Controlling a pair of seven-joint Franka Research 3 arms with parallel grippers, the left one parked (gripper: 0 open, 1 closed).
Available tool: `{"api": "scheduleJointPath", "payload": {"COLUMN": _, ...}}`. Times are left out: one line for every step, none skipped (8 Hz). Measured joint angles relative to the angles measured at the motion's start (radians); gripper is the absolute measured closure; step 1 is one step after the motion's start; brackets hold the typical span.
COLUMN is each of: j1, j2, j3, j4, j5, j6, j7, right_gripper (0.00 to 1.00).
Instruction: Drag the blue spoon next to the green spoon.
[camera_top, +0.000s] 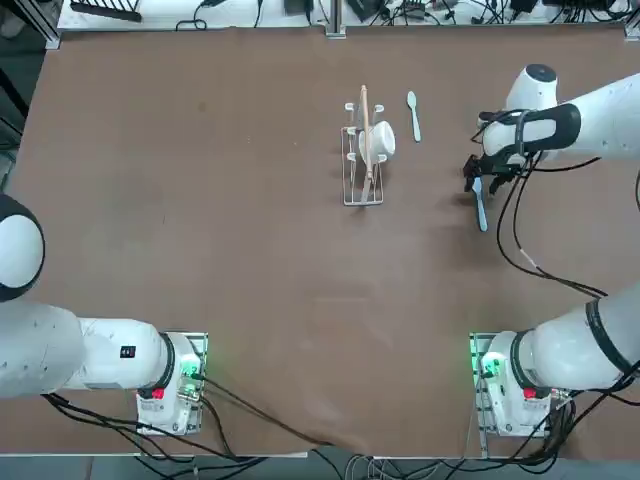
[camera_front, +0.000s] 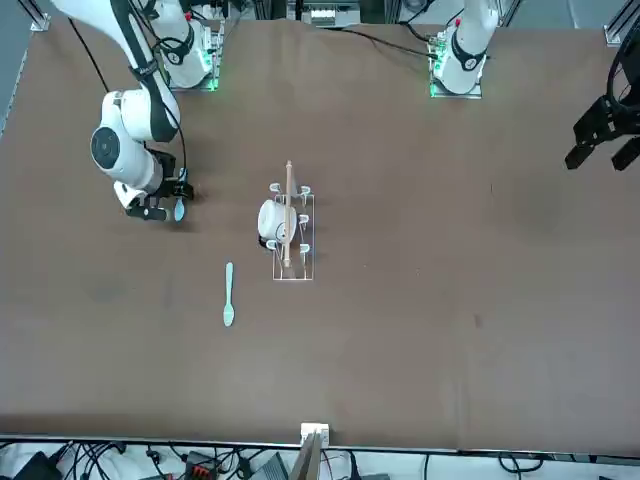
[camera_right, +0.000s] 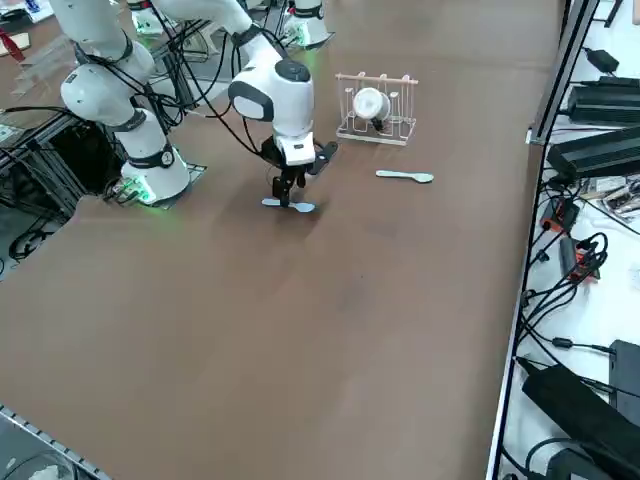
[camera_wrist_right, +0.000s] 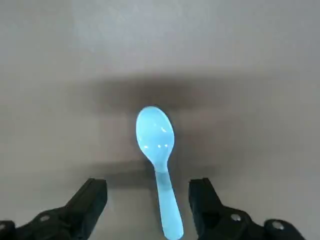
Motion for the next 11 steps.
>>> {"api": "scheduleJointPath", "payload": {"j1": -0.001, "j2": 0.008, "j3": -0.001, "j4": -0.006, "j5": 0.0, "j6": 0.001, "j7": 0.0, "right_gripper": 0.0}}
{"api": "scheduleJointPath", "payload": {"j1": -0.001, "j2": 0.017, "j3": -0.002, "j4": -0.009, "j5": 0.0, "j6": 0.002, "j7": 0.0, "right_gripper": 0.0}}
{"api": "scheduleJointPath", "payload": {"j1": -0.001, "j2": 0.026, "j3": -0.004, "j4": -0.009, "j5": 0.0, "j6": 0.005, "j7": 0.0, "right_gripper": 0.0}}
{"api": "scheduleJointPath", "payload": {"j1": -0.001, "j2": 0.032, "j3": -0.005, "j4": -0.009, "j5": 0.0, "j6": 0.007, "j7": 0.0, "right_gripper": 0.0}}
{"api": "scheduleJointPath", "payload": {"j1": -0.002, "j2": 0.036, "j3": -0.009, "j4": -0.009, "j5": 0.0, "j6": 0.007, "j7": 0.0, "right_gripper": 0.0}}
{"api": "scheduleJointPath", "payload": {"j1": -0.004, "j2": 0.042, "j3": -0.013, "j4": -0.009, "j5": 0.0, "j6": 0.013, "j7": 0.0, "right_gripper": 0.0}}
{"api": "scheduleJointPath", "payload": {"j1": -0.007, "j2": 0.048, "j3": -0.014, "j4": -0.009, "j5": 0.0, "j6": 0.022, "j7": 0.0, "right_gripper": 0.01}}
{"api": "scheduleJointPath", "payload": {"j1": -0.007, "j2": 0.055, "j3": -0.014, "j4": -0.009, "j5": 0.0, "j6": 0.028, "j7": 0.0, "right_gripper": 0.02}}
{"api": "scheduleJointPath", "payload": {"j1": -0.007, "j2": 0.058, "j3": -0.014, "j4": -0.009, "j5": 0.0, "j6": 0.031, "j7": 0.0, "right_gripper": 0.07}}
{"api": "scheduleJointPath", "payload": {"j1": -0.007, "j2": 0.059, "j3": -0.014, "j4": -0.009, "j5": 0.0, "j6": 0.031, "j7": 0.0, "right_gripper": 0.11}}
{"api": "scheduleJointPath", "payload": {"j1": -0.008, "j2": 0.058, "j3": -0.014, "j4": -0.009, "j5": 0.0, "j6": 0.031, "j7": 0.0, "right_gripper": 0.19}}
